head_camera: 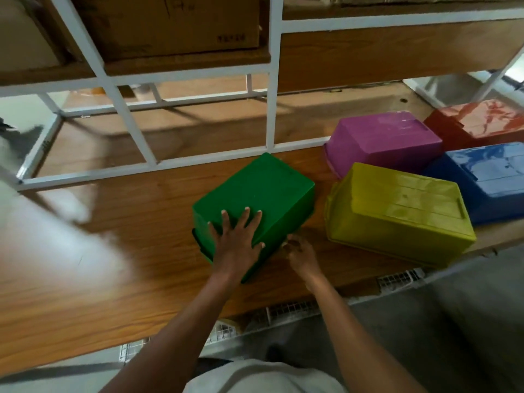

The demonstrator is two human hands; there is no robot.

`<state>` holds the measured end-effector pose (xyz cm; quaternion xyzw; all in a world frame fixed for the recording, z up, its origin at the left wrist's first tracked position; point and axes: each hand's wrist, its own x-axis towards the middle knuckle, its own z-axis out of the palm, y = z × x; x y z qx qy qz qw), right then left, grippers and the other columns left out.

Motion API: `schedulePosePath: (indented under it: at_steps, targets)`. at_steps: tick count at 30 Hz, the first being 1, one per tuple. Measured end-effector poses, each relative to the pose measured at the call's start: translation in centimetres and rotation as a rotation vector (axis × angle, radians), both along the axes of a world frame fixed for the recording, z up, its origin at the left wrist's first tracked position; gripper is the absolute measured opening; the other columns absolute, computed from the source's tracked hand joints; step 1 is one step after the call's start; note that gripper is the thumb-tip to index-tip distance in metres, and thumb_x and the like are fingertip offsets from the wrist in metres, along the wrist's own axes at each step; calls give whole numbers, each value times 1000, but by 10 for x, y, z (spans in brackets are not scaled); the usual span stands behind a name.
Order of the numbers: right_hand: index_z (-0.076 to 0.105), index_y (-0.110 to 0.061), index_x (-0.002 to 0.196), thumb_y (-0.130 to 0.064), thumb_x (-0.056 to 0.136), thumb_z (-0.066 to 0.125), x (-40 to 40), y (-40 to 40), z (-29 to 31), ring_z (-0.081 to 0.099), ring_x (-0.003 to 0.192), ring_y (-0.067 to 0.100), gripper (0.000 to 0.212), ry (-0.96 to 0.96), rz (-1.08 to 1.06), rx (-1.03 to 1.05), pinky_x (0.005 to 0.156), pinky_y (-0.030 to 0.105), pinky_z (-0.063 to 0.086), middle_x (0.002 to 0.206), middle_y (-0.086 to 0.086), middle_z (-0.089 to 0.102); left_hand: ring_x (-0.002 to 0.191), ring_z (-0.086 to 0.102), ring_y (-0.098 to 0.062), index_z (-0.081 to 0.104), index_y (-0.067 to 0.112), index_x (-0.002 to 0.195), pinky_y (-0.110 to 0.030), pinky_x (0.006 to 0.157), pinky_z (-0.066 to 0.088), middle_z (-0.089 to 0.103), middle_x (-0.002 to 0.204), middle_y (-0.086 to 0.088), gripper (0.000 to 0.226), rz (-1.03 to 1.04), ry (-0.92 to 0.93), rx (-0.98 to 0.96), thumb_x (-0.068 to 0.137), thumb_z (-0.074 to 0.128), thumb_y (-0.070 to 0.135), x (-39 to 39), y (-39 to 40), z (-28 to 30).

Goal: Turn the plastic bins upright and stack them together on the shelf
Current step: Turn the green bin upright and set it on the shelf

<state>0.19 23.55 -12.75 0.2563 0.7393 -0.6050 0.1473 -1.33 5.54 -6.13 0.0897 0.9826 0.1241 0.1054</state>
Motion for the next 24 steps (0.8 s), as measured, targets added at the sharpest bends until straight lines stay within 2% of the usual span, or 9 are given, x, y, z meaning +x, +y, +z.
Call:
schedulePosePath:
  at_steps: [2, 3, 5, 7, 9, 11, 14, 21, 24]
  targets:
    - [48, -16, 150, 2, 106, 50, -1, -4, -2, 64, 110, 24, 47, -30, -48, -87, 71, 27, 51, 142, 10, 61, 160, -4, -44, 8, 43, 165, -72, 123, 2, 6, 176, 10, 77, -13, 16, -26, 103, 50, 57, 0, -3, 3]
    - [43, -19, 153, 0, 107, 50, -1, -7, -2, 64, 109, 24, 50, -37, -65, -109, 69, 27, 52, 137, 7, 62, 160, -2, -44, 9, 43, 165, -72, 124, 2, 7, 176, 11, 75, -18, 17, -17, 103, 49, 58, -2, -6, 5]
    - [36, -22, 154, -9, 108, 54, -2, -14, 2, 65, 90, 20, 51, -28, -115, -151, 63, 26, 52, 127, 5, 64, 160, 4, -42, 12, 44, 165, -70, 124, 4, 10, 175, 12, 74, -9, 11, 31, 102, 48, 60, -8, -14, 11]
    - [33, -25, 156, -22, 108, 58, -4, -21, 10, 65, 82, 17, 54, -32, -152, -241, 63, 28, 53, 134, 8, 64, 160, 11, -39, 17, 45, 164, -68, 125, 9, 16, 174, 12, 72, 7, -1, 99, 101, 47, 63, -18, -23, 22]
    - [38, -32, 152, -30, 108, 58, -4, -28, 25, 69, 91, 18, 48, -7, -172, -351, 68, 32, 56, 133, 2, 65, 158, 24, -34, 26, 43, 162, -63, 125, 19, 27, 171, 10, 70, 32, 23, 196, 100, 51, 63, -26, -32, 35]
    - [48, -32, 144, -30, 110, 56, -7, -35, 39, 72, 103, 23, 35, 60, -187, -445, 69, 34, 61, 126, -3, 69, 149, 42, -26, 39, 36, 158, -49, 121, 34, 44, 163, 6, 66, 70, 58, 356, 99, 59, 56, -33, -39, 52]
    - [59, -24, 143, -23, 110, 55, -20, -46, 59, 71, 116, 29, 34, 139, -268, -504, 79, 39, 59, 131, 2, 72, 135, 55, -21, 50, 27, 153, -29, 101, 41, 58, 150, 3, 57, 157, 49, 520, 100, 64, 45, -45, -53, 73]
    - [72, -28, 122, -20, 105, 62, -62, -75, 103, 68, 120, 26, 21, 243, -170, -446, 105, 50, 53, 129, -1, 75, 121, 59, -17, 57, 19, 143, -31, 92, 46, 63, 142, -6, 49, 237, 22, 602, 99, 68, 36, -66, -102, 74]
    - [74, -18, 121, -21, 106, 62, -70, -91, 118, 72, 111, 24, 20, 253, -138, -383, 93, 42, 59, 118, 1, 77, 134, 52, -26, 55, 22, 144, -37, 102, 45, 57, 145, -4, 51, 212, 115, 507, 97, 70, 37, -64, -105, 70]
